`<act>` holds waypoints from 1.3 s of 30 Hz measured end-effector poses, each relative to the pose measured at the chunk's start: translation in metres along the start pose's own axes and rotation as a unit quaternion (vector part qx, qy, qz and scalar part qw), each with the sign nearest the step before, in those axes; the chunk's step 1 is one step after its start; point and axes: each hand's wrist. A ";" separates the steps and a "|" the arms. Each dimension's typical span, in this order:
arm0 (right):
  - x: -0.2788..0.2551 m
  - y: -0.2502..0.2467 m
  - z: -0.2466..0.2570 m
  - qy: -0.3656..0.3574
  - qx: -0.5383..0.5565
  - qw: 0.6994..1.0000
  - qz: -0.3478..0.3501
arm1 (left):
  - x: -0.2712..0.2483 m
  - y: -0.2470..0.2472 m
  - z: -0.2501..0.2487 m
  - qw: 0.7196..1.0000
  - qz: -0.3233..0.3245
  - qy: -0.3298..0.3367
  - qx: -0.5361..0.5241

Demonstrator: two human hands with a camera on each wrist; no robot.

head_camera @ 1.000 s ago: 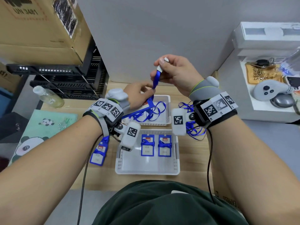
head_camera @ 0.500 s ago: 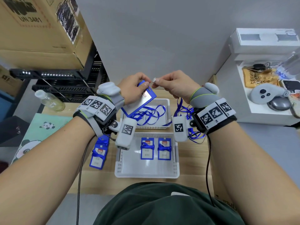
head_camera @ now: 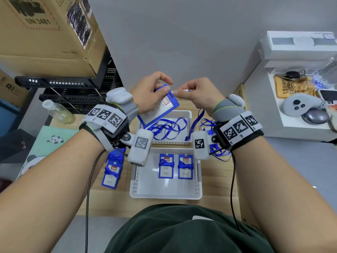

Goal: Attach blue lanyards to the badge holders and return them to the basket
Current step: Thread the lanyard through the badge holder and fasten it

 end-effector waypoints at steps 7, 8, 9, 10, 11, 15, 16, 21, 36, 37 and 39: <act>-0.003 -0.005 0.000 -0.017 0.018 0.999 0.024 | 0.000 0.001 -0.002 1.000 0.012 -0.008 -0.018; -0.003 -0.005 0.000 -0.016 0.022 0.999 0.028 | 0.000 0.001 -0.002 1.000 0.018 -0.009 -0.021; -0.003 -0.004 -0.001 -0.016 0.027 0.999 0.030 | 0.000 0.001 -0.003 0.999 0.023 -0.010 -0.023; -0.002 -0.004 -0.001 -0.015 0.032 0.999 0.033 | 0.000 0.001 -0.004 0.999 0.027 -0.009 -0.024; -0.002 -0.004 -0.002 -0.014 0.037 0.999 0.037 | 0.000 0.001 -0.004 0.999 0.030 -0.007 -0.024; 0.000 -0.003 -0.004 -0.003 0.056 0.997 0.056 | 0.000 0.001 -0.005 0.999 0.045 -0.001 -0.011; 0.000 -0.002 -0.005 0.001 0.057 0.997 0.059 | 0.001 0.001 -0.004 0.999 0.049 0.000 0.001; 0.002 0.001 -0.008 0.009 0.058 0.996 0.068 | 0.002 0.001 -0.004 0.997 0.044 0.018 0.065; -0.003 0.003 -0.002 -0.037 0.050 0.989 0.134 | 0.004 0.002 -0.001 0.995 0.024 0.004 0.101; -0.003 0.003 -0.002 -0.037 0.040 0.989 0.135 | 0.004 0.001 -0.001 0.994 0.022 -0.001 0.102; -0.001 0.003 -0.002 -0.032 0.041 0.989 0.139 | 0.003 -0.001 -0.001 0.994 0.020 -0.002 0.109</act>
Point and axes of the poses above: each hand's wrist, its own x-axis towards the middle knuckle, its own y-axis out of the palm, z = x × y, and after that the axes turned 12 degrees about -x, right-handed
